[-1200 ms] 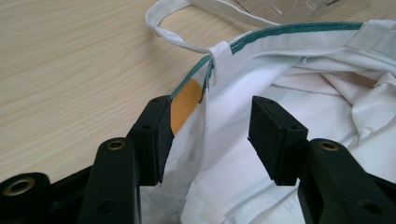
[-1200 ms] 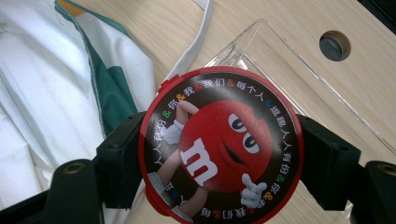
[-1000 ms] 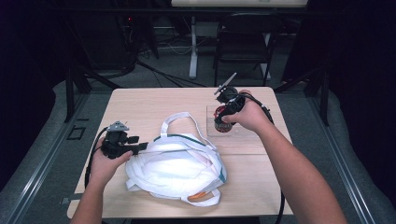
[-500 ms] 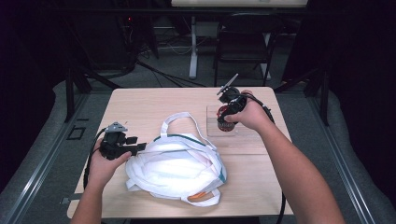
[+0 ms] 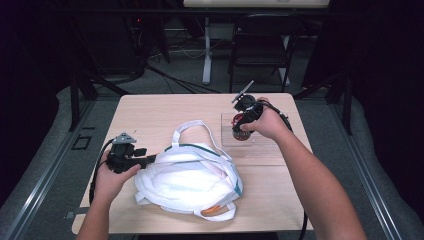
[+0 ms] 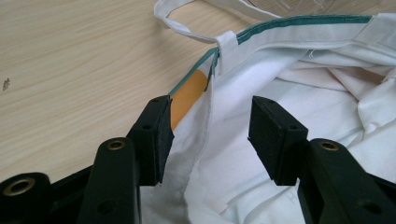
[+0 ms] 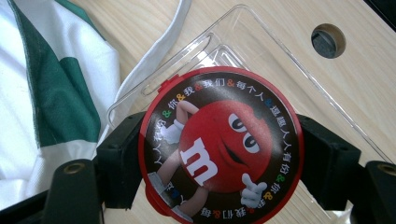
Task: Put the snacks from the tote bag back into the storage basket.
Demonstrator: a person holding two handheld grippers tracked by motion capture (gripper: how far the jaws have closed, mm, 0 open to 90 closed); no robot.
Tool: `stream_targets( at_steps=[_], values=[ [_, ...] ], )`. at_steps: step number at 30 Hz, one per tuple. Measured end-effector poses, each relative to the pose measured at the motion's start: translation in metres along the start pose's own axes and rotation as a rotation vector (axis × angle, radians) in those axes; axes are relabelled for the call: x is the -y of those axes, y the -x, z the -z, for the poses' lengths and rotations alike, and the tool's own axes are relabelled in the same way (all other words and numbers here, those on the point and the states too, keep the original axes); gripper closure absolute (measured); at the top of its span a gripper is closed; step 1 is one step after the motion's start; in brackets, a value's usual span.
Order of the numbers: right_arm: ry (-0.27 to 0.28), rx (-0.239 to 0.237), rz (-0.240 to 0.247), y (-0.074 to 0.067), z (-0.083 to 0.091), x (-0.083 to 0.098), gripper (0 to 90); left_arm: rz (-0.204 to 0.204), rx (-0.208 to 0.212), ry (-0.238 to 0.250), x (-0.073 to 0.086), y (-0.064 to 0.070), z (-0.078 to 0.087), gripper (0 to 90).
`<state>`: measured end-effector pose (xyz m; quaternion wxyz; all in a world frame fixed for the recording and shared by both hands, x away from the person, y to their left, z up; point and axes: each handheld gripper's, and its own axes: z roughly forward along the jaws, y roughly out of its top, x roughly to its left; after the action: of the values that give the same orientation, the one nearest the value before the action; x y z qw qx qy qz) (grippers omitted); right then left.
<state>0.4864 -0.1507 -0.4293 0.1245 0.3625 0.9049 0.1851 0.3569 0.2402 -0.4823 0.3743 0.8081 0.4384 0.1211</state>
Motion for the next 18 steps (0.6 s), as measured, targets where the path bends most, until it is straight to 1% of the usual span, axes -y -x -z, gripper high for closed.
stream_targets(
  at_steps=[1, 2, 5, 6, 8, 10, 14, 15, 18],
  values=[
    [0.01, -0.004, -0.007, -0.001, -0.003, 0.001, 25.2, -0.001, 0.001, 0.001, 0.0, 0.0, 0.0, 49.0],
    [-0.004, -0.004, 0.003, 0.0, -0.004, 0.0, 25.2, -0.001, 0.003, -0.006, 0.0, 0.0, 0.001, 49.0],
    [-0.006, -0.012, -0.004, 0.0, -0.012, 0.002, 25.2, 0.0, 0.0, 0.001, 0.001, 0.0, 0.001, 49.0],
    [-0.017, -0.014, 0.002, 0.0, -0.013, 0.002, 25.2, -0.001, -0.001, 0.003, 0.001, 0.0, 0.001, 49.0],
    [-0.022, -0.02, 0.0, 0.001, -0.018, 0.003, 25.2, -0.002, -0.001, 0.001, 0.001, -0.001, 0.001, 49.0],
    [-0.03, -0.018, 0.003, 0.002, -0.021, 0.004, 25.2, 0.005, -0.001, 0.003, 0.002, -0.001, 0.001, 49.0],
    [-0.013, -0.021, -0.011, 0.004, -0.025, 0.005, 25.2, 0.004, 0.0, 0.004, 0.001, -0.002, 0.001, 49.0],
    [-0.019, -0.023, -0.005, 0.005, -0.026, 0.005, 25.2, 0.003, 0.0, 0.005, 0.001, -0.002, 0.001, 49.0],
    [-0.014, -0.026, -0.012, 0.004, -0.031, 0.007, 25.2, 0.005, -0.001, 0.003, 0.001, -0.002, 0.001, 49.0]
  ],
)
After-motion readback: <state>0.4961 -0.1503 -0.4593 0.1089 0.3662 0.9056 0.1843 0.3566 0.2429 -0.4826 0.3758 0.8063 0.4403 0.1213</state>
